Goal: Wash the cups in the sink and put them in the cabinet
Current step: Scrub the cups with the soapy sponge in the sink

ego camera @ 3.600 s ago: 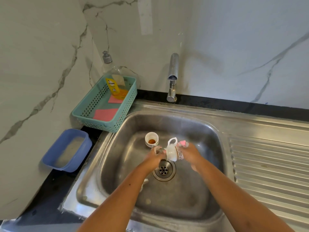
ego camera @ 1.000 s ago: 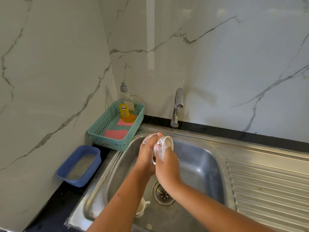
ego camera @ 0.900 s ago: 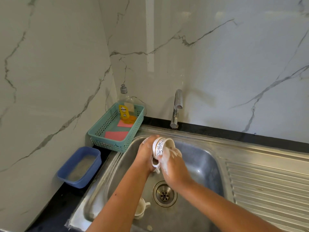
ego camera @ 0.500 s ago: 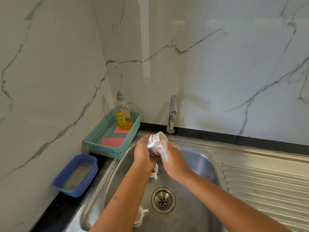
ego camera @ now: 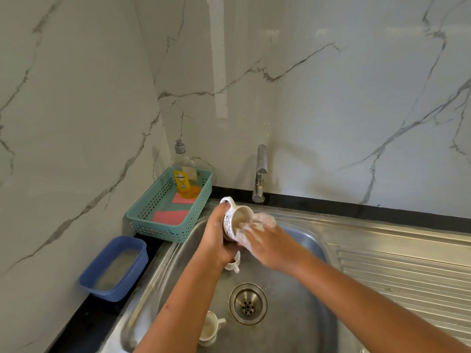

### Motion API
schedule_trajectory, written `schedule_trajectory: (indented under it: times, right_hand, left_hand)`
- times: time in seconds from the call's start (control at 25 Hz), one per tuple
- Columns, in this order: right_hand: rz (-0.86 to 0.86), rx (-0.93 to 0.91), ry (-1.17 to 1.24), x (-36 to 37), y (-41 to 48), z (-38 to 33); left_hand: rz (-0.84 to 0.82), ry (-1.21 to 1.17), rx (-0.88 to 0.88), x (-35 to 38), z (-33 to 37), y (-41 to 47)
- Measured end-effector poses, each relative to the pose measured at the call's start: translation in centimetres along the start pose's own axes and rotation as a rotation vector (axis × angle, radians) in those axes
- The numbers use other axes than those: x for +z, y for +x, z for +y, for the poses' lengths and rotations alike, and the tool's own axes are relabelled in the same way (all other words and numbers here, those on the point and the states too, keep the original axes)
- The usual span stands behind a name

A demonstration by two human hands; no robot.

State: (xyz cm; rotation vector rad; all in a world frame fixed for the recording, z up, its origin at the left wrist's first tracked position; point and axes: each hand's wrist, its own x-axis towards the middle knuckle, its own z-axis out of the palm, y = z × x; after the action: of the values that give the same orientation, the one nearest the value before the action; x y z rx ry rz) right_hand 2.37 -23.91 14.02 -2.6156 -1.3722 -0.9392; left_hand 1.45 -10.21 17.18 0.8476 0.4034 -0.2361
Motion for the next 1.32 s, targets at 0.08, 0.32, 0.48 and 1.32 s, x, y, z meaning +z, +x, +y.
schedule_trajectory:
  times: [0.08,0.32,0.48,1.32]
  right_hand:
    - [-0.012,-0.096,-0.148,-0.1,-0.2,1.7]
    - [0.036,1.073,0.921,-2.9,5.2,-4.4]
    - [-0.097,0.817,0.608,-2.1,3.8,-5.9]
    - [-0.539,0.334,-0.124,-4.2,4.8,-4.0]
  left_hand:
    - [0.012,0.026,-0.051,-0.3,0.4,0.3]
    - [0.037,0.028,0.297,0.2,-0.9,1.0]
    - [0.048,0.090,0.268,-0.1,-1.3,0.2]
    - [0.029,-0.082,-0.009,-1.3,1.0,2.2]
